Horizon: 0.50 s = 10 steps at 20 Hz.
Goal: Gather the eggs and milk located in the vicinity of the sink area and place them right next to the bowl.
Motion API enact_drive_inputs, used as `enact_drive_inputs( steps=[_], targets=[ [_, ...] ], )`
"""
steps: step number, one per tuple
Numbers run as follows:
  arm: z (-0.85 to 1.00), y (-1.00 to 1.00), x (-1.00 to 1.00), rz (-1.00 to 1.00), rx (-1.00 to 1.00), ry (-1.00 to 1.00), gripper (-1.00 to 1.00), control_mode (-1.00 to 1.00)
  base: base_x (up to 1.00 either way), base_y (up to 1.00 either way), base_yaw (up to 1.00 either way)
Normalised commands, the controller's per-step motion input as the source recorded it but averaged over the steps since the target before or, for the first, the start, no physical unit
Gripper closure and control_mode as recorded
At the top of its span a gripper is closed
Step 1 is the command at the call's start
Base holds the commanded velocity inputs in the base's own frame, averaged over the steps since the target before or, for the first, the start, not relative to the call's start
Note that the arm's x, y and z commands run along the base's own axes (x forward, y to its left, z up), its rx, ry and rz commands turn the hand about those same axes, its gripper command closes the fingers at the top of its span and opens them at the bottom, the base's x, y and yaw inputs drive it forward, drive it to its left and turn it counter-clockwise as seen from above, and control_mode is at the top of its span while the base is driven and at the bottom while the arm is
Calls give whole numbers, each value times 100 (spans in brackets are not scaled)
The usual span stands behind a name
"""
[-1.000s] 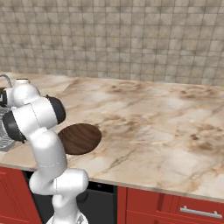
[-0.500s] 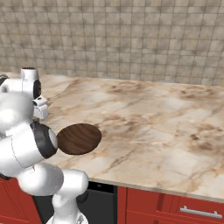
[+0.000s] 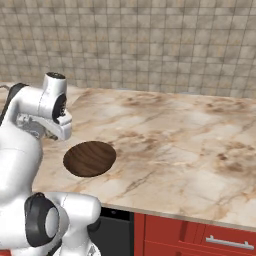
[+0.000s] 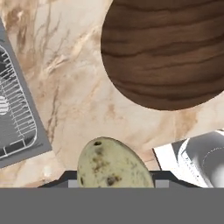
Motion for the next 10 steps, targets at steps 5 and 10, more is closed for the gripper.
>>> enact_drive_inputs(
  steps=[5,10],
  targets=[
    [1,-81,-32,-10,21,-6,100,-100,0,0,0],
    [20,-71,-23,-21,26,-1,100,-100,0,0,0]
  ],
)
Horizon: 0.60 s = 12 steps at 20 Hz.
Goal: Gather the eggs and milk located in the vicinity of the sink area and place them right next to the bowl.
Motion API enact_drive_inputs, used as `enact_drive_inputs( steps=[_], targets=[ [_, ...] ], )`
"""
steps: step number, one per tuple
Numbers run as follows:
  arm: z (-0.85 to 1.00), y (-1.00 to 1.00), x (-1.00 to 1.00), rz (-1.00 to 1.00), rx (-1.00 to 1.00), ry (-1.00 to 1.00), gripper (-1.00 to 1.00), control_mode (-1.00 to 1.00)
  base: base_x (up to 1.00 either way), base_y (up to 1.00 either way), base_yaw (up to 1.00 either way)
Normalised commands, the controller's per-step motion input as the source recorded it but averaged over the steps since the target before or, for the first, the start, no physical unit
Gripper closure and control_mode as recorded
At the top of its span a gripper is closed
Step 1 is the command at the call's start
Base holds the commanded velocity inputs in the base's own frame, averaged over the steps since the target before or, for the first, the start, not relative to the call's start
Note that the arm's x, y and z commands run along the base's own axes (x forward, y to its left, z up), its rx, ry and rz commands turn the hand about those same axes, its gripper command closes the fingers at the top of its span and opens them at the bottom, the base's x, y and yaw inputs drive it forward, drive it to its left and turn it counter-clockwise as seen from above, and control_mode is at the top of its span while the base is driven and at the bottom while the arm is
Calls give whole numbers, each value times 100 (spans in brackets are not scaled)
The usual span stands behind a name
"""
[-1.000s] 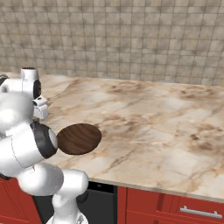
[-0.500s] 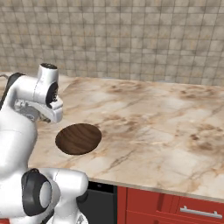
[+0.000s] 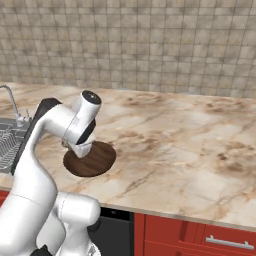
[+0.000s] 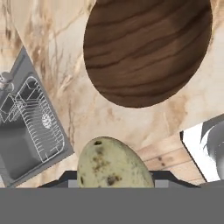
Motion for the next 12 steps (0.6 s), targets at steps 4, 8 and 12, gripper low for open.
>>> enact_drive_inputs(
  steps=[4,8,12],
  targets=[
    [27,-73,-16,-19,28,0,100,-100,0,0,0],
    [9,-64,-10,-16,21,2,100,-100,0,0,0],
    [0,-52,-1,-20,10,9,100,-100,0,0,0]
  ],
)
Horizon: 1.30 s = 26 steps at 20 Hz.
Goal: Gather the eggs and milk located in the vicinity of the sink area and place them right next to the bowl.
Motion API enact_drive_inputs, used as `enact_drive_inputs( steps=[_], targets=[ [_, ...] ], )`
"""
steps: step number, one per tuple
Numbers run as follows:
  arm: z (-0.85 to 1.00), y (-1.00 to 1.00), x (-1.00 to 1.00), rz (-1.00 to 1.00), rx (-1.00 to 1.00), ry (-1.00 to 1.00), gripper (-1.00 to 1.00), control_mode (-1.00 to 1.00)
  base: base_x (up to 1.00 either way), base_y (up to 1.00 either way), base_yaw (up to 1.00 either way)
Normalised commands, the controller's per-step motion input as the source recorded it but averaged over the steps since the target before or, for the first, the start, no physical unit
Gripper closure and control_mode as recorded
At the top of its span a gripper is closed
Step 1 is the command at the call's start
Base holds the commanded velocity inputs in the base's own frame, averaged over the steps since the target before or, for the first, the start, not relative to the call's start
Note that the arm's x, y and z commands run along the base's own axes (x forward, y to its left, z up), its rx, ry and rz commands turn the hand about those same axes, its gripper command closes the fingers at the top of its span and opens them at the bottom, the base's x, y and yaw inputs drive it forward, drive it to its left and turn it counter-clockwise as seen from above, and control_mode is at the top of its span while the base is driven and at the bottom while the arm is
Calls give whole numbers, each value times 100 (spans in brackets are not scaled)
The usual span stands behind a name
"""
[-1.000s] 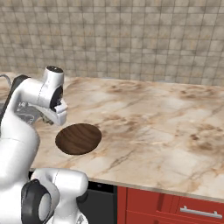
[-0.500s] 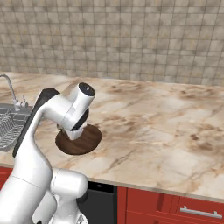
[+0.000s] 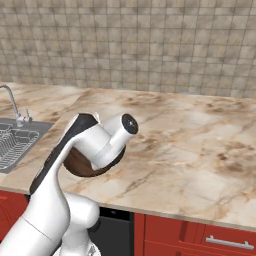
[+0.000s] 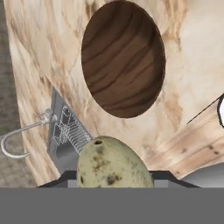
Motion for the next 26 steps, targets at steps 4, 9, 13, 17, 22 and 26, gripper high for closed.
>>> enact_drive_inputs(
  steps=[4,9,13,17,22,26],
  targets=[
    [-1,-53,0,-26,1,14,100,-100,0,0,0],
    [-2,-65,0,-27,3,17,100,-100,0,0,0],
    [-16,-54,12,-16,10,17,100,-100,0,0,0],
    [-40,-12,37,-6,12,11,100,-100,0,0,0],
    [-51,0,40,-1,14,9,100,-100,0,0,0],
    [-44,-4,30,0,12,9,100,-100,0,0,0]
  ],
)
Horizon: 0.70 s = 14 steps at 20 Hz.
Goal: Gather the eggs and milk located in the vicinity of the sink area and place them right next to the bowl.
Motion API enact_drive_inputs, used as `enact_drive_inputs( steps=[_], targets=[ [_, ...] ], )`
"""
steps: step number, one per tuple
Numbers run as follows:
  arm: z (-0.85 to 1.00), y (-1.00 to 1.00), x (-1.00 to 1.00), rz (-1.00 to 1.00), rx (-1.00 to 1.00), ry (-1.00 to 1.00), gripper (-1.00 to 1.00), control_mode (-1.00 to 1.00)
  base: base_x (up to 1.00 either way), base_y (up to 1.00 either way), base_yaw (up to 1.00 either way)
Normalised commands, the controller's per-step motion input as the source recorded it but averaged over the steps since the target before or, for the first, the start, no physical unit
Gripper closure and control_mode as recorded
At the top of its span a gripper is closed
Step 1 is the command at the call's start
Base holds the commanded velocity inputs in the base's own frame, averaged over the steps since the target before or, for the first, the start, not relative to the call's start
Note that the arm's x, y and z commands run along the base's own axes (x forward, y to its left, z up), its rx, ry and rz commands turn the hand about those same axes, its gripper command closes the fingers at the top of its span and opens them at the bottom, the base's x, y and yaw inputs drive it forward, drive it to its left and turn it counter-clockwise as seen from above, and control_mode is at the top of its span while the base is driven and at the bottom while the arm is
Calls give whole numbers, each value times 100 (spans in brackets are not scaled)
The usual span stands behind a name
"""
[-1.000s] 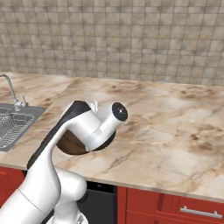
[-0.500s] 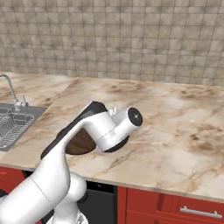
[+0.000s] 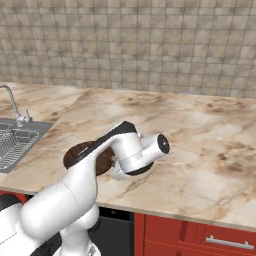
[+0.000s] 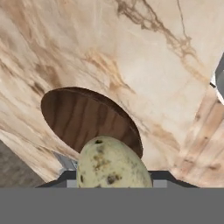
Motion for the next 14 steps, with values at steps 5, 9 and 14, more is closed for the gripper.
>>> enact_drive_inputs(
  steps=[5,9,14],
  targets=[
    [-39,-1,12,0,6,6,100,-100,0,0,0],
    [-38,0,8,0,3,5,100,-100,0,0,0],
    [-40,0,15,0,0,5,100,-100,0,0,0]
  ],
)
